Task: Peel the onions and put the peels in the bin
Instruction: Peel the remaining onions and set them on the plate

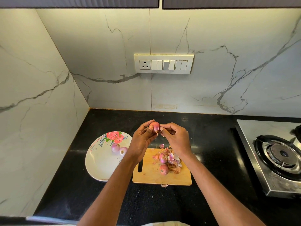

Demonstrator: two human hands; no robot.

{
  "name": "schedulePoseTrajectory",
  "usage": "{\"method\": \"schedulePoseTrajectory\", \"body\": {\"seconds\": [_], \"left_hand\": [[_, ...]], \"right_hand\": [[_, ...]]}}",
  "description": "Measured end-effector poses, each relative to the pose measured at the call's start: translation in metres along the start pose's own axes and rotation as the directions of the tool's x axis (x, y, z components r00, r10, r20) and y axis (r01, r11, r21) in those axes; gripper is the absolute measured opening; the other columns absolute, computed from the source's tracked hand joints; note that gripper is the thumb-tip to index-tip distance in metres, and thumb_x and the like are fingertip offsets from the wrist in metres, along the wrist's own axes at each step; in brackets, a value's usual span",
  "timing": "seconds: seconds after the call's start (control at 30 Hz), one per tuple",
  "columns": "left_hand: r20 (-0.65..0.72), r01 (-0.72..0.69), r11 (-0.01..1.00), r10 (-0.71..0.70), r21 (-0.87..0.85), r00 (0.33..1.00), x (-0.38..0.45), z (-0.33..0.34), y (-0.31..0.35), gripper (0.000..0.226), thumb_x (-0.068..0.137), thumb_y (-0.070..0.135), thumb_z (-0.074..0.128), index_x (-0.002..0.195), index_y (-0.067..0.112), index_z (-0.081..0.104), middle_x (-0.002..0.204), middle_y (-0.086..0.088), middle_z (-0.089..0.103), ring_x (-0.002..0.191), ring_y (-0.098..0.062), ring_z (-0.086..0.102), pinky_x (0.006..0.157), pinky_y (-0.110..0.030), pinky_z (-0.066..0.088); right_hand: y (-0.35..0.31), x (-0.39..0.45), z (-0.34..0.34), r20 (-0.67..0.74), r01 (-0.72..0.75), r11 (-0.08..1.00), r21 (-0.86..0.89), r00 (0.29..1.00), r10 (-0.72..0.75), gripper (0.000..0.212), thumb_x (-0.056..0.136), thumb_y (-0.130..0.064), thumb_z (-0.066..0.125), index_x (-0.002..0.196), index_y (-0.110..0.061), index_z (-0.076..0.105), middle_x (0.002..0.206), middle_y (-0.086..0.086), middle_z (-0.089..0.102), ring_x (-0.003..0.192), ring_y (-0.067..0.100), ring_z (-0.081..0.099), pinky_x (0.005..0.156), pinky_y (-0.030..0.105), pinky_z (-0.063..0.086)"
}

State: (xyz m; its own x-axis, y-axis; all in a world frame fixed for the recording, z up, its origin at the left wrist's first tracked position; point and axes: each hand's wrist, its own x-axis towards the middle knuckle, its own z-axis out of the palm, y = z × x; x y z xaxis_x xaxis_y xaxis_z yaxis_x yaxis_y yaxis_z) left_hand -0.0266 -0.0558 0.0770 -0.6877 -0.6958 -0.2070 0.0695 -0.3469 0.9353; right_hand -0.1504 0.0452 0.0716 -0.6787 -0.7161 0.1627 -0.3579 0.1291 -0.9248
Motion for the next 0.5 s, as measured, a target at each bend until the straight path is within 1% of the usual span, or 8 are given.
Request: {"method": "schedulePoseTrajectory", "body": {"seconds": [0.07, 0.17, 0.27, 0.37, 0.5], "left_hand": [[-0.001, -0.006, 1.0, 0.006, -0.003, 1.0, 0.0004, -0.0005, 0.0005, 0.033, 0.101, 0.019, 0.056, 0.134, 0.018, 0.06, 0.129, -0.008, 0.067, 0.117, -0.023, 0.068, 0.103, -0.036, 0.054], [-0.023, -0.024, 1.0, 0.024, -0.009, 0.999, 0.0002, -0.0002, 0.0002, 0.035, 0.1, 0.019, 0.058, 0.134, 0.017, 0.059, 0.13, -0.008, 0.066, 0.117, -0.023, 0.068, 0.1, -0.034, 0.056], [-0.05, -0.041, 0.999, 0.041, 0.008, 0.998, 0.0011, 0.0006, -0.0018, 0.036, 0.099, 0.019, 0.06, 0.135, 0.017, 0.059, 0.13, -0.007, 0.066, 0.117, -0.022, 0.068, 0.102, -0.036, 0.055], [-0.049, -0.044, 0.999, 0.045, 0.022, 0.998, 0.0018, 0.0011, -0.0024, 0.037, 0.098, 0.019, 0.062, 0.135, 0.016, 0.059, 0.129, -0.006, 0.067, 0.117, -0.022, 0.068, 0.104, -0.038, 0.054], [-0.036, -0.048, 0.998, 0.049, 0.035, 0.998, 0.0012, 0.0012, -0.0021, 0.035, 0.099, 0.018, 0.061, 0.134, 0.017, 0.059, 0.129, -0.006, 0.067, 0.117, -0.021, 0.068, 0.102, -0.036, 0.054]], "right_hand": [[-0.0029, 0.0009, -0.0007, 0.02, -0.011, 1.0, 0.024, 1.0, 0.01, 0.018, 0.093, -0.024, 0.073, 0.11, -0.019, 0.077, 0.099, -0.009, 0.076, 0.09, 0.005, 0.073, 0.086, 0.032, 0.062], [-0.0069, 0.0008, -0.0002, 0.039, -0.022, 0.999, 0.047, 0.999, 0.02, 0.026, 0.09, -0.033, 0.074, 0.113, -0.022, 0.074, 0.104, -0.012, 0.074, 0.098, 0.002, 0.07, 0.088, 0.025, 0.06], [-0.007, -0.0005, 0.001, 0.026, -0.046, 0.996, 0.08, 0.999, 0.044, 0.029, 0.089, -0.032, 0.077, 0.116, -0.023, 0.072, 0.107, -0.01, 0.074, 0.1, 0.002, 0.069, 0.088, 0.023, 0.059], [-0.0066, -0.0007, 0.0012, -0.004, -0.063, 0.994, 0.083, 0.998, 0.064, 0.03, 0.087, -0.027, 0.08, 0.114, -0.023, 0.069, 0.103, -0.01, 0.075, 0.096, 0.0, 0.071, 0.086, 0.022, 0.058], [-0.0073, -0.0014, 0.0005, -0.016, -0.077, 0.992, 0.1, 0.997, 0.079, 0.031, 0.086, -0.025, 0.081, 0.11, -0.024, 0.062, 0.095, -0.008, 0.077, 0.086, 0.001, 0.073, 0.078, 0.017, 0.058]]}}
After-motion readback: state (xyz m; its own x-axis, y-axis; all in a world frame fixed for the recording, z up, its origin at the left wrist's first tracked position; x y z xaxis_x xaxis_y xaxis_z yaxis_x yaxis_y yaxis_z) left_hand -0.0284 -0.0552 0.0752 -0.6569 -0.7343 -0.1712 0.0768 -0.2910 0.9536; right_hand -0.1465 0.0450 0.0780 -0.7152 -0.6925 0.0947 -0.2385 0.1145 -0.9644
